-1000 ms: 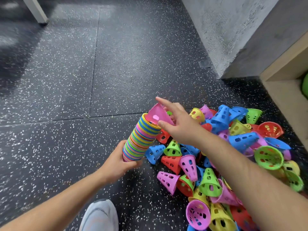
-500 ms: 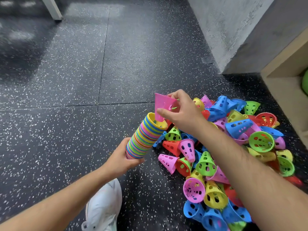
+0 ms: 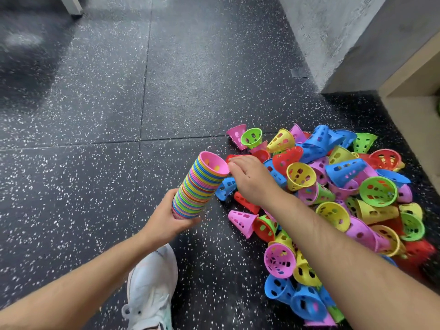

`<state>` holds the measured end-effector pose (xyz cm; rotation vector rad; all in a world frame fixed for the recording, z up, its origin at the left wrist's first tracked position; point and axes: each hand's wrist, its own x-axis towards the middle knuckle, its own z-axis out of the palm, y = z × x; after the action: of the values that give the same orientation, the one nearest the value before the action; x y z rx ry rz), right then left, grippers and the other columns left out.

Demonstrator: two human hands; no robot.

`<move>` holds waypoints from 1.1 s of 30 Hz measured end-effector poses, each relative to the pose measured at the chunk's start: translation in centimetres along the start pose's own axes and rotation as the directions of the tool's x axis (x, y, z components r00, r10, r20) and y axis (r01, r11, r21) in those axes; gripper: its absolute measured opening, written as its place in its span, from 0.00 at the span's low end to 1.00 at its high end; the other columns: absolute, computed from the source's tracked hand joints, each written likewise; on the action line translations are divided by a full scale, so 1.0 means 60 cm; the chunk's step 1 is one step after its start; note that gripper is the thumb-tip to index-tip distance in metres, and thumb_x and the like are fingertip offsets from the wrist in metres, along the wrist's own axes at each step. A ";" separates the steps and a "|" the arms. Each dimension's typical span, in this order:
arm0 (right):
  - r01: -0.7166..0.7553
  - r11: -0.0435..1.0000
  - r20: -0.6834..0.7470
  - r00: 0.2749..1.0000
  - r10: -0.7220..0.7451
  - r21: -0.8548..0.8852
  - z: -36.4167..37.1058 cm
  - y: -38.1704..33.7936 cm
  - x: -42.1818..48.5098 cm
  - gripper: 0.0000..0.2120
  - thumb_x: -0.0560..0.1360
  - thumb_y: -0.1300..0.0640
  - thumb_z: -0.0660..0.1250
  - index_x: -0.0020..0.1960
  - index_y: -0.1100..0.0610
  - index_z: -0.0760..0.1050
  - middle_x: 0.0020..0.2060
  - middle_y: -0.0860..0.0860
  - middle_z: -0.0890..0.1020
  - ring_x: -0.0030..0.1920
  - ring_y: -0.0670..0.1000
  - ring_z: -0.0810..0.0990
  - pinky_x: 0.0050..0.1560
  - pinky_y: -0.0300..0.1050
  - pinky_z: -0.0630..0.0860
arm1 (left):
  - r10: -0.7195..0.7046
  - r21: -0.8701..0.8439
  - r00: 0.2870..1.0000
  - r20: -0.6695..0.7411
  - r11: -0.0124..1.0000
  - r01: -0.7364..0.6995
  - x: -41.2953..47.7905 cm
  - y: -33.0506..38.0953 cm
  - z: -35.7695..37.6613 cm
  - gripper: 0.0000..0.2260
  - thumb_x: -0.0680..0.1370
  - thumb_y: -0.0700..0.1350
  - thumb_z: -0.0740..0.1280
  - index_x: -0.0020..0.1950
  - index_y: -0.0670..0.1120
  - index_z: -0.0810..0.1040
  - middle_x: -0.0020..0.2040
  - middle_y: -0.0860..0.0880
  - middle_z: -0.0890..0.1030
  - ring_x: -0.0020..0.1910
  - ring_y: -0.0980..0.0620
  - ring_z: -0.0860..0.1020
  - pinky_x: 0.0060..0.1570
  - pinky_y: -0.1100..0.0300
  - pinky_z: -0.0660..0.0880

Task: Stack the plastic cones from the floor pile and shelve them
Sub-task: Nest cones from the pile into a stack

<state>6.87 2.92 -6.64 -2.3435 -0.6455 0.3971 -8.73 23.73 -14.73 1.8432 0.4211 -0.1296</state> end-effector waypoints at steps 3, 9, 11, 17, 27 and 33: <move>-0.024 0.992 0.010 1.000 0.023 0.127 0.021 0.003 -0.004 0.26 0.80 0.48 0.47 0.52 0.58 0.82 0.52 0.52 0.83 0.56 0.50 0.75 0.63 0.47 0.67 | -0.023 0.021 1.000 0.000 0.999 0.023 -0.015 -0.023 -0.012 0.31 0.63 0.51 0.82 0.62 0.55 0.73 0.53 0.52 0.84 0.50 0.60 0.81 0.52 0.63 0.78; -0.023 0.942 0.181 0.979 0.089 -0.336 0.073 0.013 -0.015 0.20 0.80 0.46 0.53 0.62 0.49 0.80 0.68 0.50 0.75 0.73 0.56 0.64 0.73 0.48 0.56 | -0.023 0.037 1.000 0.006 0.999 0.023 -0.034 -0.055 -0.018 0.32 0.65 0.53 0.81 0.65 0.55 0.71 0.58 0.52 0.81 0.56 0.58 0.80 0.58 0.60 0.76; -0.001 0.884 0.250 0.959 0.134 -0.468 0.080 0.013 -0.025 0.20 0.81 0.46 0.55 0.70 0.49 0.74 0.75 0.51 0.67 0.76 0.57 0.56 0.76 0.51 0.51 | -0.024 0.018 1.000 0.003 1.000 0.024 -0.035 -0.055 -0.015 0.33 0.65 0.49 0.80 0.67 0.51 0.70 0.59 0.51 0.81 0.54 0.63 0.79 0.56 0.68 0.74; 0.055 0.825 0.185 0.981 0.061 -0.562 0.098 0.011 -0.028 0.23 0.79 0.47 0.60 0.70 0.57 0.68 0.72 0.52 0.68 0.70 0.56 0.66 0.71 0.51 0.63 | -0.023 0.001 1.000 -0.010 1.000 0.023 -0.034 -0.060 -0.015 0.35 0.65 0.54 0.79 0.68 0.50 0.70 0.59 0.52 0.80 0.55 0.62 0.79 0.55 0.70 0.73; -0.026 0.993 -0.298 0.954 -0.010 -0.115 0.006 0.002 -0.028 0.25 0.72 0.42 0.74 0.58 0.60 0.77 0.52 0.54 0.80 0.54 0.55 0.76 0.57 0.46 0.69 | -0.010 0.025 1.000 -0.029 1.000 0.011 -0.035 -0.064 -0.012 0.33 0.67 0.50 0.79 0.68 0.51 0.69 0.59 0.53 0.80 0.55 0.62 0.79 0.54 0.72 0.72; 0.035 0.999 -0.335 0.941 -0.036 -0.008 -0.023 -0.035 -0.037 0.13 0.84 0.53 0.58 0.63 0.57 0.75 0.48 0.51 0.80 0.52 0.58 0.76 0.48 0.46 0.66 | 0.000 0.053 1.000 -0.026 0.999 0.001 -0.033 -0.068 -0.012 0.33 0.69 0.45 0.81 0.69 0.50 0.69 0.59 0.53 0.80 0.55 0.65 0.78 0.54 0.74 0.71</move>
<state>4.92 2.38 -3.94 -2.3219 -0.5205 -0.0234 -12.09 25.00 -17.58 1.8987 0.4402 -0.1184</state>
